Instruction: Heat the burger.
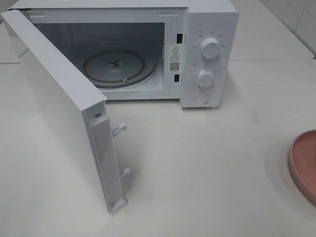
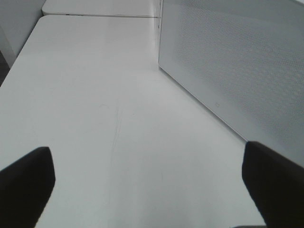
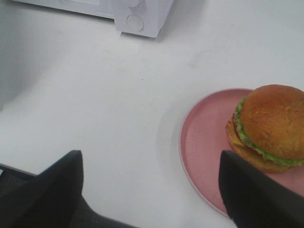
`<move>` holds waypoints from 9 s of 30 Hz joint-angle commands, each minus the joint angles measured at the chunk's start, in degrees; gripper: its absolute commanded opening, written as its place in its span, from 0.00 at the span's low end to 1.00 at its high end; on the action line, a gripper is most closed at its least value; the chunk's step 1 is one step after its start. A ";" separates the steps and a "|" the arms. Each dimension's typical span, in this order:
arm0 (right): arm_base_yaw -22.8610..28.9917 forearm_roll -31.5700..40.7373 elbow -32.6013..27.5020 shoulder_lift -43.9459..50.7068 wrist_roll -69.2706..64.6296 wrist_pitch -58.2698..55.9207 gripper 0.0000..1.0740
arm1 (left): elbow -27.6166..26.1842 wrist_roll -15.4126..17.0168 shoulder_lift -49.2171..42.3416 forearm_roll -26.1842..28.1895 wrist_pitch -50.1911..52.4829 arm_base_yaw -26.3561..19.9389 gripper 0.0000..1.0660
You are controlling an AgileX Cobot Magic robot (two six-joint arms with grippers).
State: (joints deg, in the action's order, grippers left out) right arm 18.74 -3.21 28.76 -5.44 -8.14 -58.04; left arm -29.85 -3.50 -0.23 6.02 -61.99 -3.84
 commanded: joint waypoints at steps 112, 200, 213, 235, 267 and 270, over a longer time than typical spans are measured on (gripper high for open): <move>-11.06 0.57 -0.17 7.28 0.74 0.97 0.70 | 15.87 -19.71 33.86 22.00 63.03 0.40 0.00; -11.06 0.57 -0.17 7.28 0.80 0.97 0.70 | -18.05 0.34 106.05 12.09 104.62 43.14 0.00; -11.06 0.57 -0.17 7.28 0.80 0.97 0.70 | -31.23 -3.72 112.93 19.88 98.95 43.60 0.00; -11.06 0.57 -0.17 7.28 0.80 0.97 0.70 | -36.27 -12.38 112.07 25.21 87.95 44.00 0.00; -11.06 0.52 -0.17 7.28 0.80 0.97 0.70 | -20.91 -7.91 89.09 4.98 25.32 45.15 0.94; -11.06 0.52 -0.17 7.28 0.80 0.97 0.70 | -20.91 -2.75 85.94 -0.69 20.97 45.15 0.94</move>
State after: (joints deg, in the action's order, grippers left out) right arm 7.85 -2.52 28.76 0.23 -8.02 -57.70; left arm -50.94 -11.29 88.64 10.71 -36.44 41.25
